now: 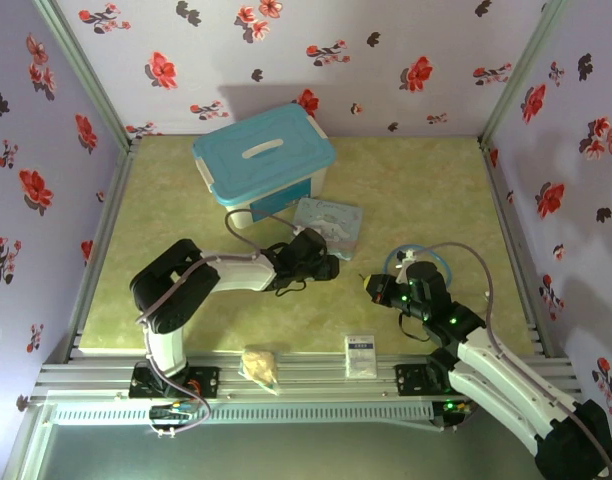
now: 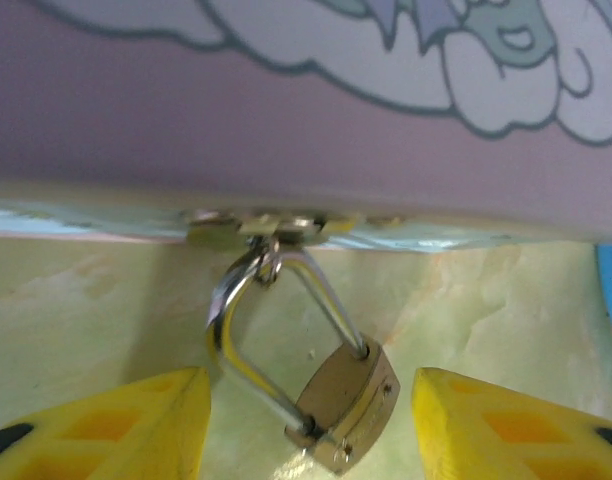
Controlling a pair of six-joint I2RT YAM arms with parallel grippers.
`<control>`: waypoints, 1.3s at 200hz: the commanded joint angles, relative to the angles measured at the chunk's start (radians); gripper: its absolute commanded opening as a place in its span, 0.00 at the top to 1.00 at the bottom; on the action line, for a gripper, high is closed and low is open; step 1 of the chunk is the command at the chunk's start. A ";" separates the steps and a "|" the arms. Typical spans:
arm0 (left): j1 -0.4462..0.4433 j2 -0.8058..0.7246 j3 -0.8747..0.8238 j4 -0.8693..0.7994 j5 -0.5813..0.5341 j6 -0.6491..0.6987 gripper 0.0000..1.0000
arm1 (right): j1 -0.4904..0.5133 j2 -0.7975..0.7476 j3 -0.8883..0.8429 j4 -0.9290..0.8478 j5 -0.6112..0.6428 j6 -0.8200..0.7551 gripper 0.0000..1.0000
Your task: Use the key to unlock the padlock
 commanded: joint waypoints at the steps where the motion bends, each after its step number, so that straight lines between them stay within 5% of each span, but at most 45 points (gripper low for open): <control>1: -0.006 0.057 0.102 -0.051 0.010 0.061 0.43 | -0.012 -0.010 -0.022 0.035 0.015 0.027 1.00; 96: -0.041 0.071 0.131 -0.181 -0.031 0.099 0.47 | -0.026 -0.022 -0.034 0.002 0.003 0.036 1.00; 202: -0.060 0.023 0.010 -0.052 -0.021 0.006 0.61 | -0.026 -0.023 -0.041 0.017 -0.003 0.053 1.00; 260: -0.077 0.033 -0.004 -0.013 -0.029 -0.032 0.60 | -0.026 -0.007 -0.046 0.038 -0.009 0.056 1.00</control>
